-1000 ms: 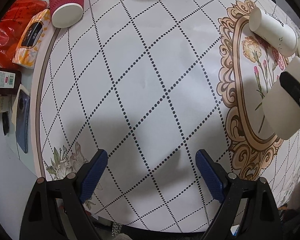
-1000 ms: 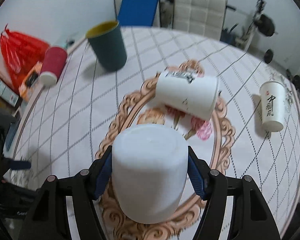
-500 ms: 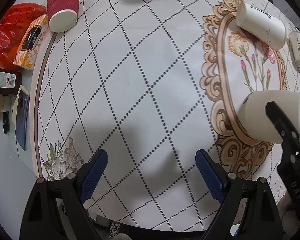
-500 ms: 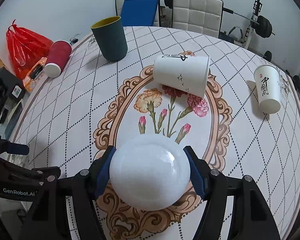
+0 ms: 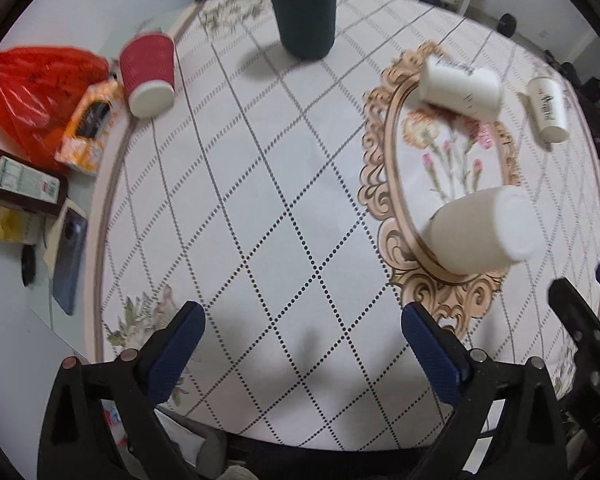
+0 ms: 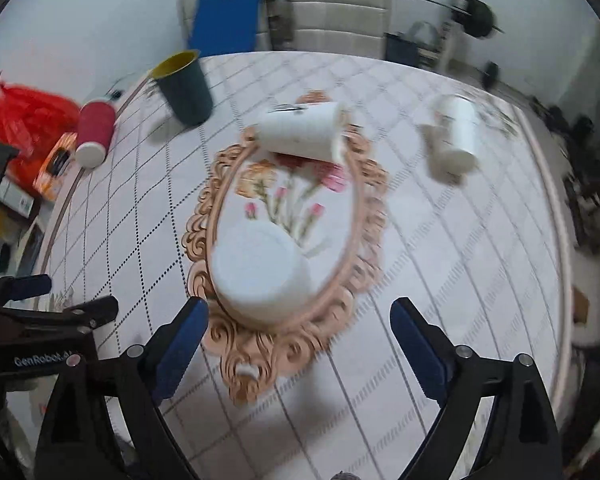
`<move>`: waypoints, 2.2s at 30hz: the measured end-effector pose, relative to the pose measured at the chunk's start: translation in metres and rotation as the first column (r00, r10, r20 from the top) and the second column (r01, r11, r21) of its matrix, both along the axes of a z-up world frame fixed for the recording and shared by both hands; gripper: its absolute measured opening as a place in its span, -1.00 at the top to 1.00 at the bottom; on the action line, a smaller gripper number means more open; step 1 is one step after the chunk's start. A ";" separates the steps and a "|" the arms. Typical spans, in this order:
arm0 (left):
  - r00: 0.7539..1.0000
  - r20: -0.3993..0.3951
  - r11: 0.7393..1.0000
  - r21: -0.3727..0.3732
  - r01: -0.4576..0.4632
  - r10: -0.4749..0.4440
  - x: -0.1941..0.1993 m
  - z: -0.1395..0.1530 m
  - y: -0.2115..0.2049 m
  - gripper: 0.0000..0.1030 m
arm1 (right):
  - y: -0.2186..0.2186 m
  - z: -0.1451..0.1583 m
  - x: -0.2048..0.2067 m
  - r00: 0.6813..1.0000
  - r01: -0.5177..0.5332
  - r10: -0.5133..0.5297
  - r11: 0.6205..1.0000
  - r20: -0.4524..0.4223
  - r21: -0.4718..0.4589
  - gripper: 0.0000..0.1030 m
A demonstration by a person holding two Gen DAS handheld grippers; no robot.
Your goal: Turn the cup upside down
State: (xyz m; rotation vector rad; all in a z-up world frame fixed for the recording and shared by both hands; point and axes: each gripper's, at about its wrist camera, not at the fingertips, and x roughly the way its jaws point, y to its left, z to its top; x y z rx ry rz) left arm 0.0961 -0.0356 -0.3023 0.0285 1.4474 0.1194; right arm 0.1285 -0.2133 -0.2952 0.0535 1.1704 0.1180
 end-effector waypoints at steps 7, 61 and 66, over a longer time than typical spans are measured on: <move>0.990 0.124 0.997 -0.014 0.070 -0.068 -0.018 0.060 0.004 -0.95 | -0.023 0.058 -0.052 0.991 0.134 -0.133 0.990 0.034 -0.038 -0.84; 0.919 0.381 0.992 -0.041 0.123 -0.098 -0.170 0.287 -0.015 -0.95 | -0.026 0.331 -0.228 0.950 0.178 -0.165 0.984 0.265 -0.027 -0.85; 0.918 0.385 0.992 -0.037 0.118 -0.094 -0.169 0.288 -0.018 -0.95 | -0.030 0.327 -0.225 0.952 0.174 -0.161 0.985 0.261 -0.025 -0.85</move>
